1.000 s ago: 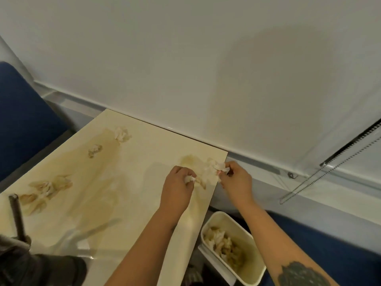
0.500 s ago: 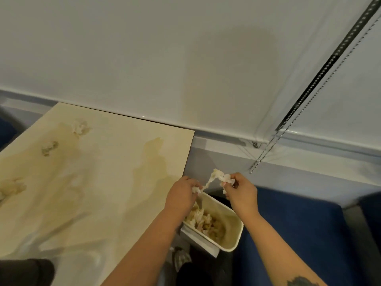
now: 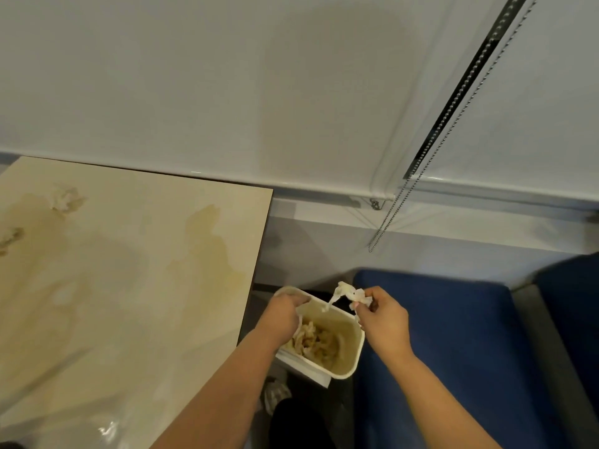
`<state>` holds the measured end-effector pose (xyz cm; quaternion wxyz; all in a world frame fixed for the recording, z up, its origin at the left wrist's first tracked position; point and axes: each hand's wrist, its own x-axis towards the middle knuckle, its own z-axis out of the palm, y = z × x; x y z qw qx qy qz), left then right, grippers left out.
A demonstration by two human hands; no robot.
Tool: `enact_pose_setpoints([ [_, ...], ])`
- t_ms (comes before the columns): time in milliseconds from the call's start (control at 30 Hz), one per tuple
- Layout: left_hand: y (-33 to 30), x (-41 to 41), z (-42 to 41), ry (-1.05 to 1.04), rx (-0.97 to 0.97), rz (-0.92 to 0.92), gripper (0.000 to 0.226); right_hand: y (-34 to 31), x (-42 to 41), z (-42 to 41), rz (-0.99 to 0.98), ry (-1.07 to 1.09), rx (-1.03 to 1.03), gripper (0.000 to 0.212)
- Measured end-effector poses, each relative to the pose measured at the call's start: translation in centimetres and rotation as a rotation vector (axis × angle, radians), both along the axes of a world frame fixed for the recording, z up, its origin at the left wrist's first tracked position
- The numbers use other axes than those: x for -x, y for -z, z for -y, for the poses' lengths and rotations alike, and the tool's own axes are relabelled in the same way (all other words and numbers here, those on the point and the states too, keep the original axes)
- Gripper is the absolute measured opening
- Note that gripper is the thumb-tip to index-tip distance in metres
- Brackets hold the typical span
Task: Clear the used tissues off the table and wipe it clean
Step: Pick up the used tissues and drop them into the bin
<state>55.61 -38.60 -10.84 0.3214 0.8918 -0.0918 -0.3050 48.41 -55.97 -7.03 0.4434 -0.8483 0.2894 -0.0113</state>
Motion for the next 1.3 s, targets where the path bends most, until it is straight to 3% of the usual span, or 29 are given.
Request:
enact_pose_setpoints([
  [233, -0.4, -0.1, -0.4, -0.082, 0.077, 0.046, 0.046, 1.3, -0.1, 0.1, -0.061, -0.063, 0.067, 0.009],
  [667, -0.1, 0.5, -2.1, -0.131, 0.102, 0.089, 0.045, 7.1, -1.4, -1.2, -0.350, -0.194, 0.153, 0.030],
  [1000, -0.6, 0.7, -2.3, -0.138, 0.104, 0.097, 0.044, 6.4, -1.6, -1.7, -0.332, -0.220, 0.134, 0.028],
  [1300, -2.8, 0.4, -2.4, -0.148, 0.150, 0.197, 0.043, 2.9, -3.1, -3.1, -0.146, -0.260, 0.129, 0.028],
])
